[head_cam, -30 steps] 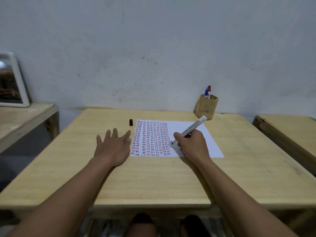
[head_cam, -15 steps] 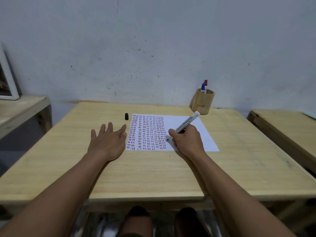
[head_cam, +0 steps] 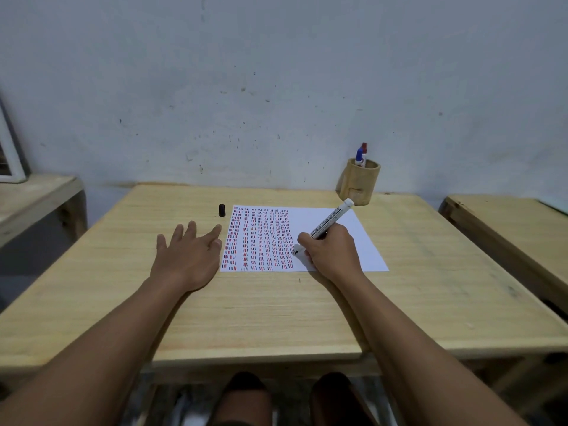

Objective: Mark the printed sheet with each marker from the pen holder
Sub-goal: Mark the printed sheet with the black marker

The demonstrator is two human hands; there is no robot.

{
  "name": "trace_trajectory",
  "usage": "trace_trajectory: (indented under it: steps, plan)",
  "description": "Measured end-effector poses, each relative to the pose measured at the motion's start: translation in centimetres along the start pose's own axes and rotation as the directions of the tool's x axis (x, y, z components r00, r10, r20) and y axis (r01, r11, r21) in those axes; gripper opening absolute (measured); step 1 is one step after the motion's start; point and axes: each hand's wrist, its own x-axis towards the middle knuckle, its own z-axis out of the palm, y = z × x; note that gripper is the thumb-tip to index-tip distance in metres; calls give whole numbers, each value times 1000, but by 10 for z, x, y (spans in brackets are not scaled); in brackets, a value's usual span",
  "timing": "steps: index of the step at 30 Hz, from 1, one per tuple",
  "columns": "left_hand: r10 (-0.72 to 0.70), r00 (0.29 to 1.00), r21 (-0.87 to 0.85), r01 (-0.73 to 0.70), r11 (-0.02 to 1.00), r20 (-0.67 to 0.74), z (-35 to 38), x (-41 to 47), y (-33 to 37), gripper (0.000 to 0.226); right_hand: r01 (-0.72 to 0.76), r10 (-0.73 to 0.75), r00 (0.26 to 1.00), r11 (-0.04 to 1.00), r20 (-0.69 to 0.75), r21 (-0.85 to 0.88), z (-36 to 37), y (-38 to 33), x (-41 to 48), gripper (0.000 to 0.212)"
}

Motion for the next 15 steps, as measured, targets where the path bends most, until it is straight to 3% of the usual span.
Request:
trace_trajectory:
  steps: [5, 8, 11, 15]
  plan:
    - [-73, 990, -61, 66, 996, -120, -7, 6, 9, 49, -13, 15, 1000, 988, -16, 152, -3, 1, 5, 27]
    - [-123, 970, -248, 70, 966, -209, -19, 25, 15, 44, 7, 2, 999, 971, -40, 238, -5, -4, 8, 28]
    - [-44, 971, -341, -40, 939, -235, -23, 50, 15, 55, -40, 42, 999, 902, 4, 429, -9, -11, 9, 23]
    - [64, 976, -241, -114, 964, -208, -23, 71, 15, 51, -224, 174, 975, 750, 141, 622, -13, -20, 11, 18]
